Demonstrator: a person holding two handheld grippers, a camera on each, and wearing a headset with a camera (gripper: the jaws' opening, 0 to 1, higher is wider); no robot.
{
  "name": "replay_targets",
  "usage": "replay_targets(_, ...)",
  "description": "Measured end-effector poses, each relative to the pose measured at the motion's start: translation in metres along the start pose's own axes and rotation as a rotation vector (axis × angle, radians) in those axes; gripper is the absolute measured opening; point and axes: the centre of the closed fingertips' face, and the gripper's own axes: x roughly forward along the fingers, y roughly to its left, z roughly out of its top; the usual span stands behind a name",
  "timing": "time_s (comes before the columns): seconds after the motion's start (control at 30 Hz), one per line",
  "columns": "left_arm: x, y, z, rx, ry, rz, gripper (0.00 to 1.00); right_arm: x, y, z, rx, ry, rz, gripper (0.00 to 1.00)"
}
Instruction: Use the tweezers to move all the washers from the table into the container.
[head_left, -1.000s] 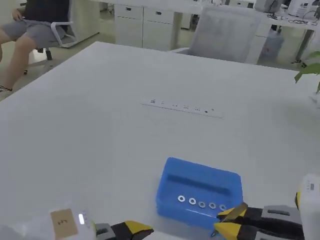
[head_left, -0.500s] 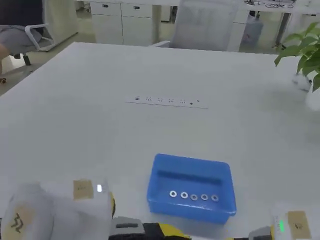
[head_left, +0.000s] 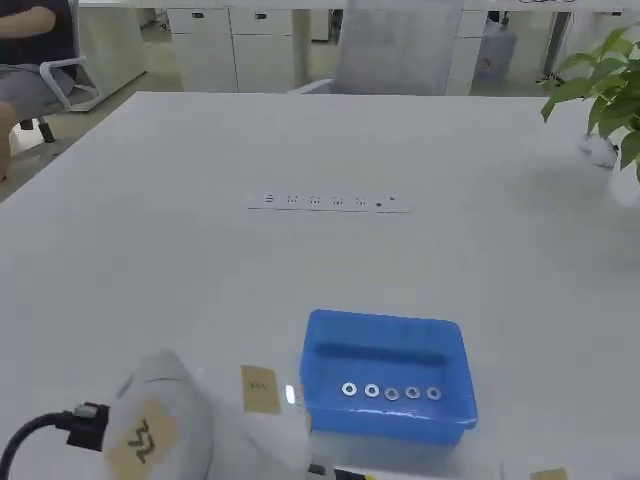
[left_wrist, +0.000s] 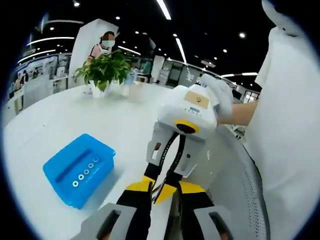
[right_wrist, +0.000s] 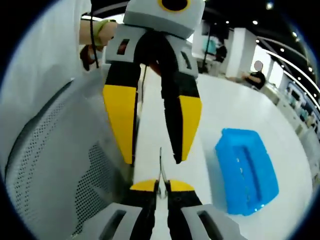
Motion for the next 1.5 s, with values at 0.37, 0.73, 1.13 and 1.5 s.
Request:
replay_targets(0.37, 0.000, 0.007, -0.011, 0.106, 0.117, 0.053, 0.00, 0.002, 0.000, 0.002, 0.002, -0.015, -0.008, 0.03)
replay_targets(0.73, -0.012, 0.024, -0.036, 0.057, 0.223, 0.093, 0.00, 0.017, -0.006, 0.009, 0.111, -0.106, -0.014, 0.04)
replay_targets(1.13, -0.002, 0.033, -0.097, 0.072, 0.400, 0.104, 0.00, 0.040, -0.002, -0.001, 0.148, -0.094, -0.016, 0.07)
replay_targets(1.5, 0.017, 0.041, -0.107, 0.209, 0.489, 0.104, 0.00, 0.039, -0.008, -0.018, 0.185, -0.065, -0.042, 0.08)
